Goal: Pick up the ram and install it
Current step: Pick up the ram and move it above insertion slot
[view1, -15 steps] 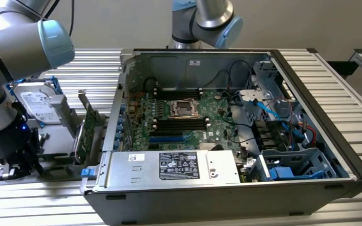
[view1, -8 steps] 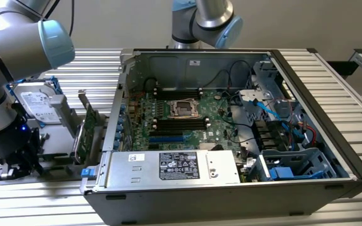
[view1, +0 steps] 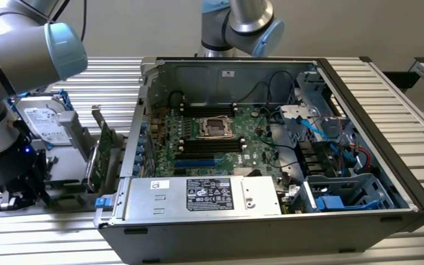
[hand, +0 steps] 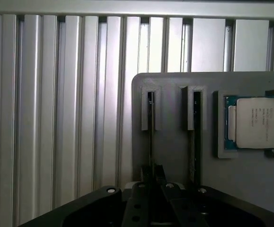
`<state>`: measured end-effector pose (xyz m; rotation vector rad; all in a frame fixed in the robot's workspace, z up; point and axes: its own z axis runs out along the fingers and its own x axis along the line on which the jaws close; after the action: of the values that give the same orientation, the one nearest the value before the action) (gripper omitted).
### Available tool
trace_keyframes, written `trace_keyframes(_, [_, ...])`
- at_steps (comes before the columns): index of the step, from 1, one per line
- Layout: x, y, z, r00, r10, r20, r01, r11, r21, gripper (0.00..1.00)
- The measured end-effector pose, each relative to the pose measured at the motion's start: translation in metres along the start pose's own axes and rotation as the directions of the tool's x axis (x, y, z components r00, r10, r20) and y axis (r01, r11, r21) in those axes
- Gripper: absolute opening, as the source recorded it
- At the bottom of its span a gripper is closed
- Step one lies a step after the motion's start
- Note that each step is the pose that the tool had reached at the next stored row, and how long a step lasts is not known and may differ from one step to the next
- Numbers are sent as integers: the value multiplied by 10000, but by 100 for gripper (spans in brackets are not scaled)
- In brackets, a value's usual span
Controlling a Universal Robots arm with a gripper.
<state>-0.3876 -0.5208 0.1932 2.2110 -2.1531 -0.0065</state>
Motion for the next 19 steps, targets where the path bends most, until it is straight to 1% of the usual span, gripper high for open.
trace_keyframes(5, [3, -1, -58, 10000, -2, -3, 2, 10000, -16, 14])
trace_keyframes(8, [5, -1, -113, 10000, -2, -2, 2, 10000, -21, 14])
trace_keyframes(11, [8, 2, -190, 10000, -2, -2, 2, 10000, -28, 14])
trace_keyframes(19, [16, 10, -431, 10000, -2, -2, 2, 10000, -39, 14])
